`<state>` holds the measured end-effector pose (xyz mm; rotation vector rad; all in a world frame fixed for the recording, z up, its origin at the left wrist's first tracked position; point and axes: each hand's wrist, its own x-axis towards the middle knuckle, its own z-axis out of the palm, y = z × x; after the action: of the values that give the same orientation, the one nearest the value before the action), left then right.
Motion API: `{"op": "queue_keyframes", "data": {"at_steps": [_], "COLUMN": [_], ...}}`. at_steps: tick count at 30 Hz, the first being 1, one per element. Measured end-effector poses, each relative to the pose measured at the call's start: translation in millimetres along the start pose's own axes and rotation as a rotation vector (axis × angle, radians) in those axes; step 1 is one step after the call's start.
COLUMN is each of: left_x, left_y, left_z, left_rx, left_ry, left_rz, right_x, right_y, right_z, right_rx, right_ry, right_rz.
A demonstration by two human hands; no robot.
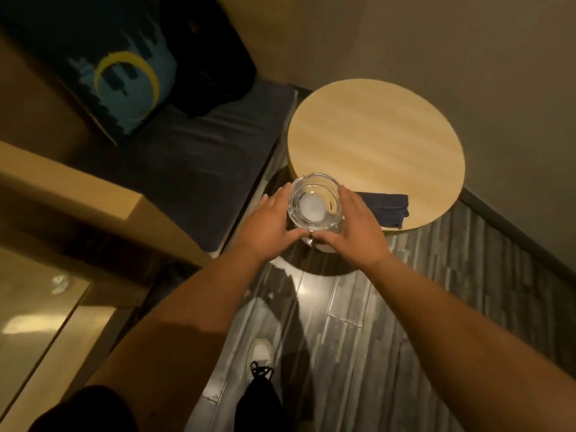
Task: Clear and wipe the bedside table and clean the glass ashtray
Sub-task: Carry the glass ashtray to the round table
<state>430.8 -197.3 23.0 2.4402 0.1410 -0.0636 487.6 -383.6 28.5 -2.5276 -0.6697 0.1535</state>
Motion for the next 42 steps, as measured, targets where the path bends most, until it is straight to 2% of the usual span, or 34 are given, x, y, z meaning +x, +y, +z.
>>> {"op": "queue_keyframes", "data": {"at_steps": [9, 18, 26, 42], "left_x": [128.6, 203.5, 224.6, 240.3], "left_y": [28.8, 26.1, 23.7, 16.7], "left_z": [27.2, 69.8, 102.4, 116.7], "left_rx": [0.052, 0.087, 0.074, 0.063], "left_ry": [-0.109, -0.102, -0.070, -0.048], "left_rz": [0.132, 0.157, 0.147, 0.139], "right_x": [70.3, 121.7, 134.5, 152.4], "right_y": [73.7, 137.5, 176.3, 194.4], "right_z": [-26.7, -19.9, -9.1, 2.0], "right_rx": [0.036, 0.018, 0.031, 0.072], "right_ry": [0.132, 0.118, 0.076, 0.086], "right_rz": [0.124, 0.126, 0.161, 0.103]}}
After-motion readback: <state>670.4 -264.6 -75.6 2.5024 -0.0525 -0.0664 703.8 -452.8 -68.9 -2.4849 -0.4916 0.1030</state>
